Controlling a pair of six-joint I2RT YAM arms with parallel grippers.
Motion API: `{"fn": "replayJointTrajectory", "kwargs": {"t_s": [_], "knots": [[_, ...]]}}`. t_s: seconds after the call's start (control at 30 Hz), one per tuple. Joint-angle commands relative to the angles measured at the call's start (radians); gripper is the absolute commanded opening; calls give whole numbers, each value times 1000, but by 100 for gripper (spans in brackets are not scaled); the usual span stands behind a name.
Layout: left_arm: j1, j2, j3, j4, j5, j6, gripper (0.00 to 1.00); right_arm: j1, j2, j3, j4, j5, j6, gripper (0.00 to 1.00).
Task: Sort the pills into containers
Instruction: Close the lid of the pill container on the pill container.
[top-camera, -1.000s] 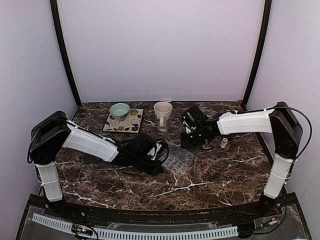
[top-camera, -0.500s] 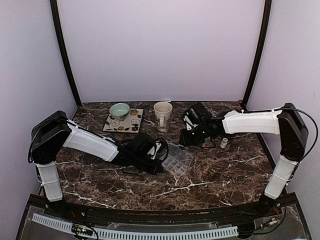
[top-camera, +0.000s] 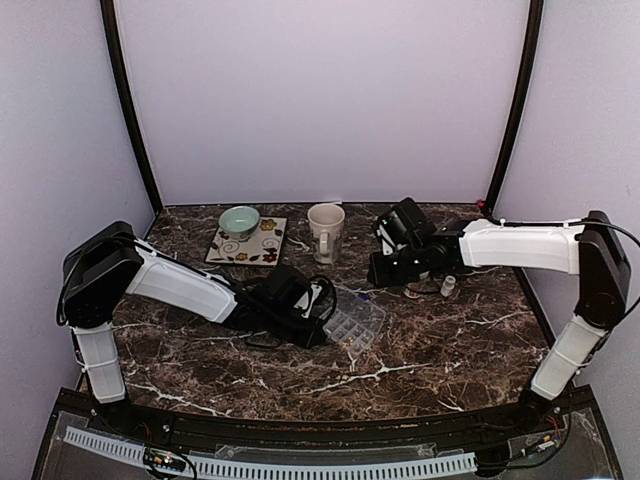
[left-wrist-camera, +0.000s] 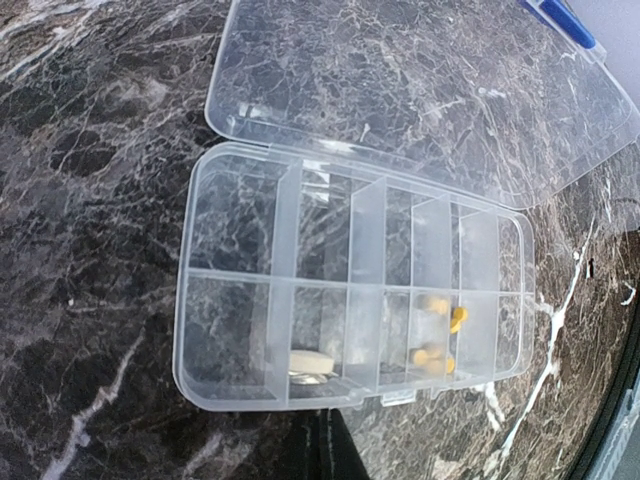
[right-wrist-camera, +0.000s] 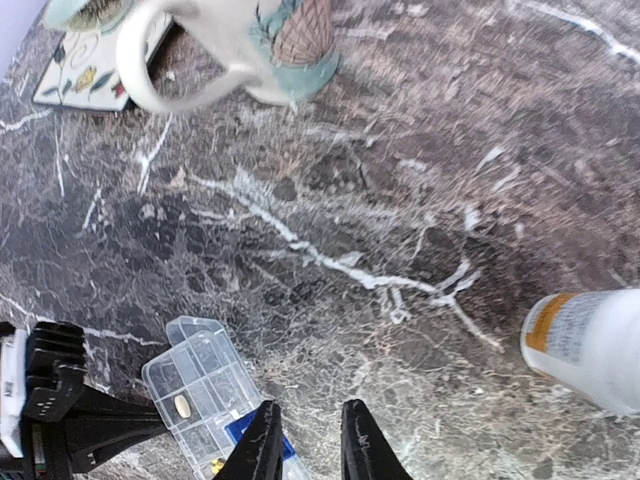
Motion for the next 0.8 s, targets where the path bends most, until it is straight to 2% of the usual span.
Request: {"fn": "replayJointTrajectory", "kwargs": {"t_s": [0.0,0.43,0.77], "knots": [[9,5,-22,-10,-12,-5,0,4,-64,-12,-30,72,-4,22],[10,2,-21,-13,-15,0,0,4,-74,-152,21,33,34,22],[11,0,-21,-14,-15,0,0,4,-22,-167,85,-105,34,22]]}}
